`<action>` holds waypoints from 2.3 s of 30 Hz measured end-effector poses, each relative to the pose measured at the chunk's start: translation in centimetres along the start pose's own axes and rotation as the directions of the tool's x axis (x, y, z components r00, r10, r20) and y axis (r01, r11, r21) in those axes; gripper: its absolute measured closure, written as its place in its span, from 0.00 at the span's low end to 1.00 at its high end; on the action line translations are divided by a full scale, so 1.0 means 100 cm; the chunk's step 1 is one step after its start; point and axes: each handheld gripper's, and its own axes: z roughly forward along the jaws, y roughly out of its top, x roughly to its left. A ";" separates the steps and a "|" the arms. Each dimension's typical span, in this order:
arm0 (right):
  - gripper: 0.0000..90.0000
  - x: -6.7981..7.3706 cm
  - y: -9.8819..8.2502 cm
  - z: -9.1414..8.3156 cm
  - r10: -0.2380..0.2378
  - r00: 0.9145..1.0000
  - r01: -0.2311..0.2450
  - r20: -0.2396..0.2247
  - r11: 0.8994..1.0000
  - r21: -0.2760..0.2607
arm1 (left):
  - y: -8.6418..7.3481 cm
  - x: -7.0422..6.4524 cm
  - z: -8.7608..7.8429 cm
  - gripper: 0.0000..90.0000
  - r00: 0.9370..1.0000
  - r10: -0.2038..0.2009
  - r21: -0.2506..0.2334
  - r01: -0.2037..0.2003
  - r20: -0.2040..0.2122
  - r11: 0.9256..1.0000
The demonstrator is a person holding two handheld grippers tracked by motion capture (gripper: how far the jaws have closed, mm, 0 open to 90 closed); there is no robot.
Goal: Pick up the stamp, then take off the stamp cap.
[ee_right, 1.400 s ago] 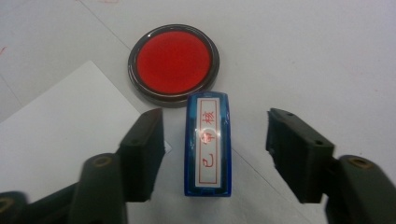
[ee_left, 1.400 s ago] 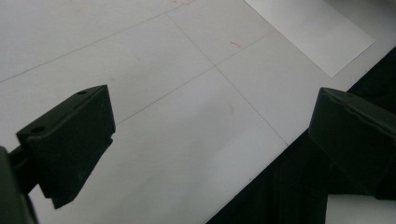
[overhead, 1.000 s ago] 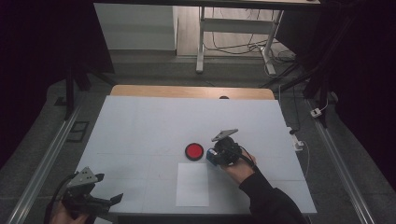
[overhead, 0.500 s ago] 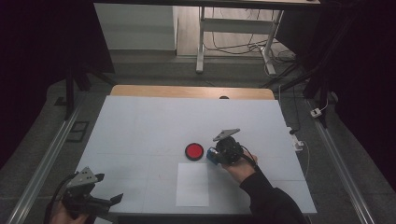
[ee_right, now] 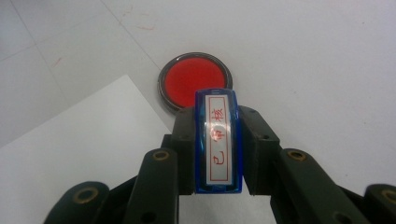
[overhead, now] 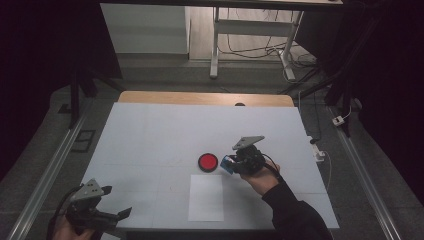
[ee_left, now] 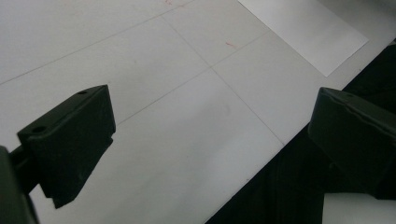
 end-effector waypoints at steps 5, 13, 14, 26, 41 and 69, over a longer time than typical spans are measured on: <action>0.78 0.000 0.000 -0.003 0.004 1.000 -0.004 -0.022 1.000 -0.014 | 0.000 0.001 0.000 0.01 1.000 -0.003 -0.004 0.003 0.005 1.000; 0.78 0.008 0.000 -0.011 -0.037 0.998 0.035 -0.047 0.999 -0.028 | 0.000 0.000 -0.001 0.00 1.000 -0.003 -0.006 0.003 0.001 1.000; 0.78 0.009 0.000 -0.012 -0.040 0.998 0.038 -0.051 0.999 -0.029 | 0.000 0.000 -0.001 0.00 1.000 -0.001 -0.006 0.001 -0.004 1.000; 0.78 0.022 0.000 -0.021 -0.064 0.991 0.059 -0.118 0.997 -0.049 | 0.000 0.002 -0.003 0.00 1.000 -0.008 -0.037 0.009 0.012 0.999; 0.78 0.040 0.001 -0.030 -0.107 0.980 0.096 -0.169 0.993 -0.072 | 0.000 0.003 -0.003 0.00 0.999 -0.004 -0.051 0.005 0.035 0.999; 0.77 0.059 0.007 -0.038 -0.185 0.960 0.164 -0.211 0.980 -0.115 | 0.002 0.000 -0.001 0.00 0.998 0.021 -0.030 -0.020 0.057 0.999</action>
